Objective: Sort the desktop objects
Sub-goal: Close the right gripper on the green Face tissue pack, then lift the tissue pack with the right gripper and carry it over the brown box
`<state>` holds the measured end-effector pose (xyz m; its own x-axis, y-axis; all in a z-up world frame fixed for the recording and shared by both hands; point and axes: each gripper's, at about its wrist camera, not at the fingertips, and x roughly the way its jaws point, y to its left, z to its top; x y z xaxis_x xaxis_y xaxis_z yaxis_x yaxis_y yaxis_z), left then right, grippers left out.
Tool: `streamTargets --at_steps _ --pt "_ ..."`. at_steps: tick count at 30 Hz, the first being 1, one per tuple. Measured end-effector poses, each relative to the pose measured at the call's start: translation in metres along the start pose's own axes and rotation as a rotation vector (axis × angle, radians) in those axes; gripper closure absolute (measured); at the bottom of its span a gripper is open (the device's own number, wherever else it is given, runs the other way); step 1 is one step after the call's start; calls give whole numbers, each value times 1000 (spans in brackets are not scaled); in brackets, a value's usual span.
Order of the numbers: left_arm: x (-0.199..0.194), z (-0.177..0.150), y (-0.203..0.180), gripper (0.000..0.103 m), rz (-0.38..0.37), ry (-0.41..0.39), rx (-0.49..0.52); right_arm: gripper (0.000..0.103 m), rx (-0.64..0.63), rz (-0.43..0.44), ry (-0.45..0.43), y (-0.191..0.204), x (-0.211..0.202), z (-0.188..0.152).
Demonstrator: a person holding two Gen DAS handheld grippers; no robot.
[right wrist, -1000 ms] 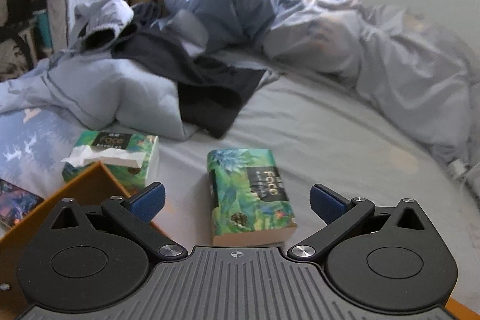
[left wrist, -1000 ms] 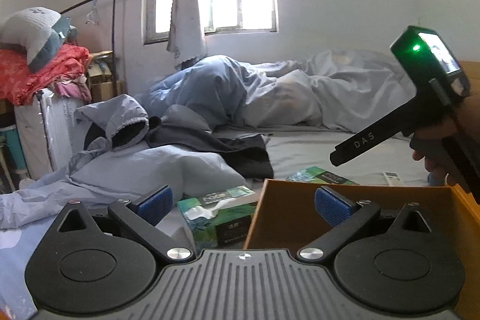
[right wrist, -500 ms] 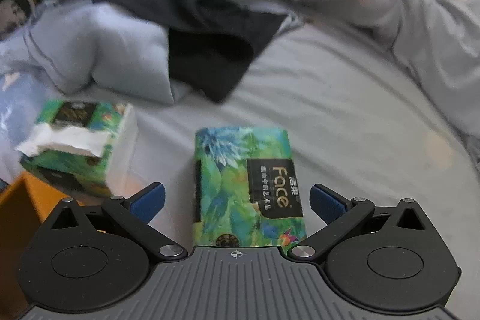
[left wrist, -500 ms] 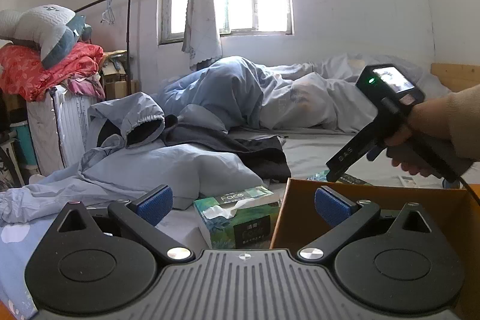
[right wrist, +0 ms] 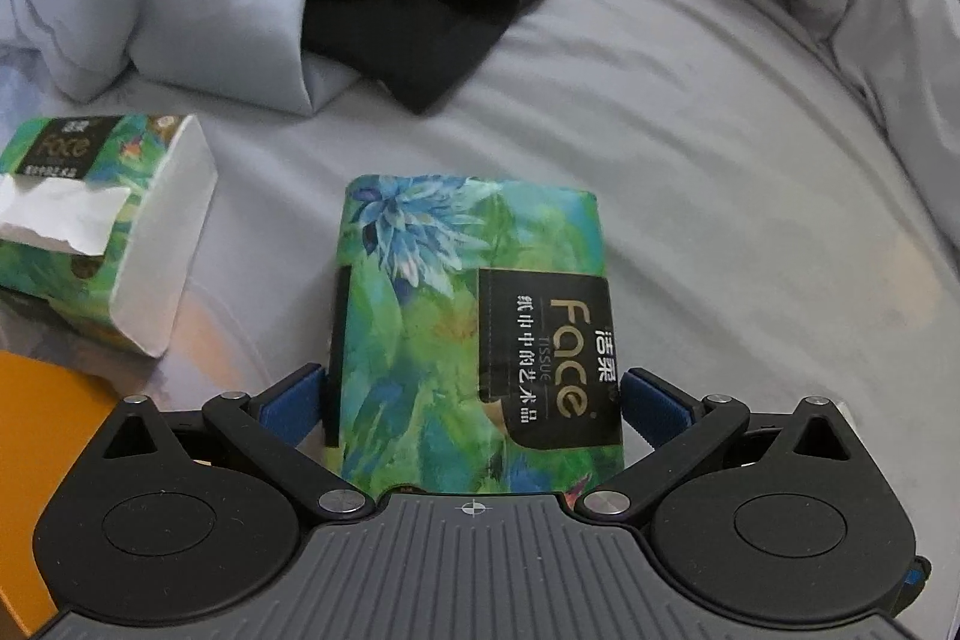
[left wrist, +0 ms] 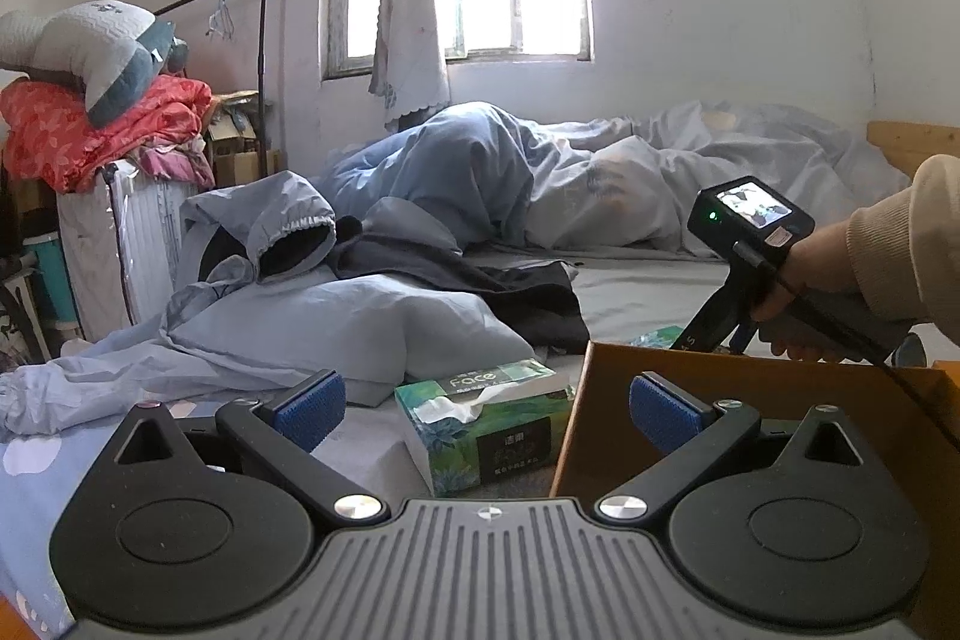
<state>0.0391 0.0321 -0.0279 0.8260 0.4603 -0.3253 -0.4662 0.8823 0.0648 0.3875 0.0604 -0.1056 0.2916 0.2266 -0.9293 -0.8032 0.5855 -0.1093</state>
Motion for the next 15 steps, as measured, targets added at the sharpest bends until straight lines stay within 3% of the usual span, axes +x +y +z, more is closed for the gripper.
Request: streamTargets --at_steps 7,15 --pt "2 -1 2 0 -10 7 -6 0 -49 14 79 3 18 2" --pt "7 -4 6 0 -11 27 -15 2 -67 5 64 3 22 -1"
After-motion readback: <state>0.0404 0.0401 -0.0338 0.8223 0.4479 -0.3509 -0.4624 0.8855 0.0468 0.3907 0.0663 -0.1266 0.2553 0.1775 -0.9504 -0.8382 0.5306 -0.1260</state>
